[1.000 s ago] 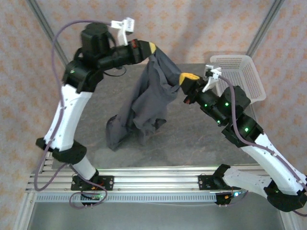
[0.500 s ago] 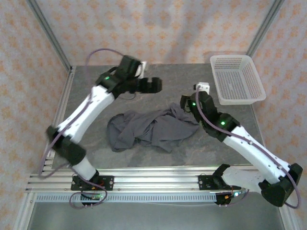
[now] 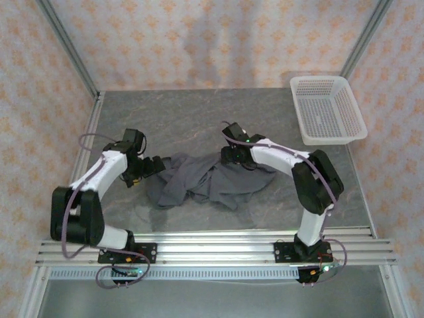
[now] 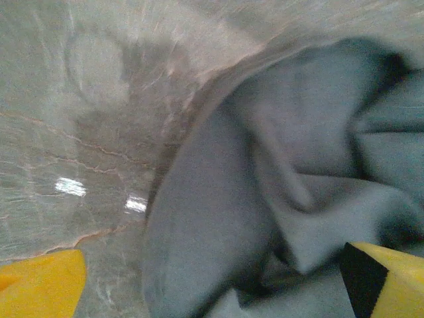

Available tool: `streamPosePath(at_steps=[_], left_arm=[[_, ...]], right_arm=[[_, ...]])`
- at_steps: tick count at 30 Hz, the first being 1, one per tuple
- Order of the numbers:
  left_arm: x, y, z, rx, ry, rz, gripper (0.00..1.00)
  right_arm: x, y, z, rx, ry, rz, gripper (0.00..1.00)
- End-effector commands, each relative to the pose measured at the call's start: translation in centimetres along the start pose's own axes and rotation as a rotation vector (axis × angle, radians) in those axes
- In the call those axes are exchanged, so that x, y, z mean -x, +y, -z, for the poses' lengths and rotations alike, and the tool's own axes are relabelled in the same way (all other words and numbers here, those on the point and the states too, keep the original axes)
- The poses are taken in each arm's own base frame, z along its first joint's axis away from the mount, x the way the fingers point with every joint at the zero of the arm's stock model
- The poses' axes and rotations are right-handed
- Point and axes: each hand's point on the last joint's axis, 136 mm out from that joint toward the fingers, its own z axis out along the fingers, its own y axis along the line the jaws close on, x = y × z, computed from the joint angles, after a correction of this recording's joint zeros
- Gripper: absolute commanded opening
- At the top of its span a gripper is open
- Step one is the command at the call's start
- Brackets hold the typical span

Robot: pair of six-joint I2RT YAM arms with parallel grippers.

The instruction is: Fold the inside-out t-shirt

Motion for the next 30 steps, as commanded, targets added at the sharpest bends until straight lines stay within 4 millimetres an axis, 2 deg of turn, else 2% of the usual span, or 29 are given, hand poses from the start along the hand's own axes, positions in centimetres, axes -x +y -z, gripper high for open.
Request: streamPosePath(at_steps=[1,4,5,9,12,14,16,18,22,23,25,26,27,28,30], left_arm=[[1.1,-2.4,-1.5,-0.117,0.003,0.049,0.91],[0.7,-2.7,-3.0,-0.15,0.024,0.094,0.58],[0.5,-2.5,-3.5,-0.148,0.032,0.111,0.46],[-0.7,-1.6,-5.1,-0.132,0.067,0.149,0.0],[-0.5,-2.1,-4.2,-0.182,0.048,0.157,0.0],[0.6,-2.8,-1.2,-0.237,-0.012,0.15,0.0],[2.0,-4.0,3.3,-0.317,-0.101,0.126,0.0],[3.2,-5.8,9.4,-0.409,-0.213,0.079,0.0],[4.3,-9.9,24.7,-0.636,-0.48,-0.033,0.0],[4.3,-10.4,28.6,-0.678,-0.556,-0.059,0.0],[4.2,-10.2,34.0,-0.688,-0.698,-0.094,0.0],[4.4,-9.5,35.7,-0.658,-0.761,-0.091,0.0],[4.6,-8.9,36.2,-0.619,-0.786,-0.076,0.0],[4.8,-8.3,35.8,-0.575,-0.777,-0.061,0.0],[4.5,-8.3,32.8,-0.541,-0.669,-0.056,0.0]], right_arm=[[0.1,1.7,-0.3,0.139,0.033,-0.081,0.54],[0.2,2.6,0.7,0.2,0.028,-0.089,0.06],[0.7,2.7,1.5,0.212,0.009,-0.092,0.0],[3.2,2.9,5.4,0.249,-0.109,-0.116,0.0],[5.1,2.6,8.6,0.271,-0.197,-0.137,0.0],[6.1,2.2,10.5,0.285,-0.252,-0.155,0.0],[7.2,1.8,12.8,0.298,-0.318,-0.168,0.0],[8.3,1.1,15.4,0.304,-0.397,-0.178,0.0],[10.8,-1.7,21.9,0.288,-0.615,-0.239,0.0],[11.2,-2.7,23.3,0.279,-0.659,-0.27,0.0],[11.6,-4.2,25.3,0.267,-0.712,-0.318,0.0],[11.7,-4.5,25.4,0.265,-0.717,-0.323,0.0],[11.7,-4.7,27.0,0.288,-0.747,-0.323,0.0],[11.7,-4.4,27.5,0.307,-0.751,-0.306,0.0],[11.4,-3.7,27.7,0.338,-0.725,-0.284,0.0]])
